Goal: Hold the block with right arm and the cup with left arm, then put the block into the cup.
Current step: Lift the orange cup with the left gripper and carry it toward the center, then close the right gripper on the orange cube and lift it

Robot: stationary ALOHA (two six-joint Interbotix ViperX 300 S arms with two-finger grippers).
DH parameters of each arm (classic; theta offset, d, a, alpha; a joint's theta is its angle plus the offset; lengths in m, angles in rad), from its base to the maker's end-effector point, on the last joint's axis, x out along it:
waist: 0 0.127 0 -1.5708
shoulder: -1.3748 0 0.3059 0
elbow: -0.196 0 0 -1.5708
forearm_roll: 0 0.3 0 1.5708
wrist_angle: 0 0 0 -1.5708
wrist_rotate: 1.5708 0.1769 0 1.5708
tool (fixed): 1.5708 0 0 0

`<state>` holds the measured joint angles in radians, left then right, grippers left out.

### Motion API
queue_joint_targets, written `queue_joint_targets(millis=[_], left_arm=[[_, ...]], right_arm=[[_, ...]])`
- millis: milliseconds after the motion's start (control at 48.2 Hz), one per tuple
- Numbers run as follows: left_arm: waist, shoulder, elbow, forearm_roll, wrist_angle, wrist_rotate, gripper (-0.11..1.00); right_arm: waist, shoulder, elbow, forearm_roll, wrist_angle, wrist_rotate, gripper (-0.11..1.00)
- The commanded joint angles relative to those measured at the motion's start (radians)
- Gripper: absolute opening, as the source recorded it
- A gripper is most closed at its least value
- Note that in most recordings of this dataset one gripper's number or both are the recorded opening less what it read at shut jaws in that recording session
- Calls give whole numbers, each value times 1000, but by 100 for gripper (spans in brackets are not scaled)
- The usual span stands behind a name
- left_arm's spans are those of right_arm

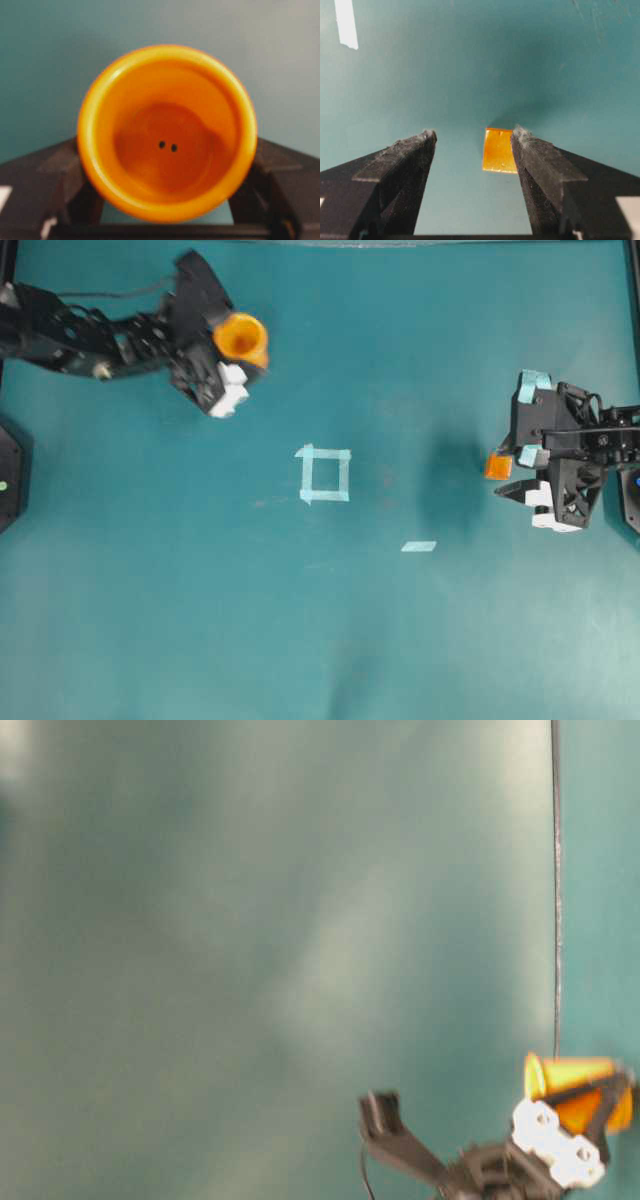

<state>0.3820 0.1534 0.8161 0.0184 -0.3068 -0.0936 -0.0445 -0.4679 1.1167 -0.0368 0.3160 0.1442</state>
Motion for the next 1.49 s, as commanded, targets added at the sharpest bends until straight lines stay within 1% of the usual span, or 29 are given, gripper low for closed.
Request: queue_joint_targets(millis=[0,125,249,415,602,706,872,1059,1142,1225,1266,1308,1474], left_arm=[[-67,-2,-61,-2,2,2,63],[-135,25,-135,0,44,3,63],[-187,55,-215,0,138,3,63],[-239,91,-304,0,252,6,63],[-285,121,-379,0,330,6,63],[-302,130,-402,0,347,6,63],[-310,132,-405,0,348,6,63],[-310,132,-407,0,344,6,63],[-310,132,-405,0,344,6,63],[-310,130,-405,0,342,5,63],[-310,132,-403,0,342,5,63],[-311,132,-402,0,342,5,63],[-318,132,-405,0,341,5,63]], right_arm=[[-11,0,-23,-2,-8,2,63],[-43,11,-17,-6,-8,2,63],[-71,29,-9,-11,-9,2,63],[-72,72,-6,-2,-31,8,63],[-72,110,0,3,-66,34,63],[-72,118,15,5,-86,51,63],[-72,118,35,8,-94,81,63],[-72,120,40,6,-117,83,62],[-72,120,40,5,-130,83,58],[-72,120,41,3,-135,84,50],[-72,120,41,3,-135,83,43],[-72,120,41,3,-135,83,40],[-72,117,29,3,-161,78,40]])
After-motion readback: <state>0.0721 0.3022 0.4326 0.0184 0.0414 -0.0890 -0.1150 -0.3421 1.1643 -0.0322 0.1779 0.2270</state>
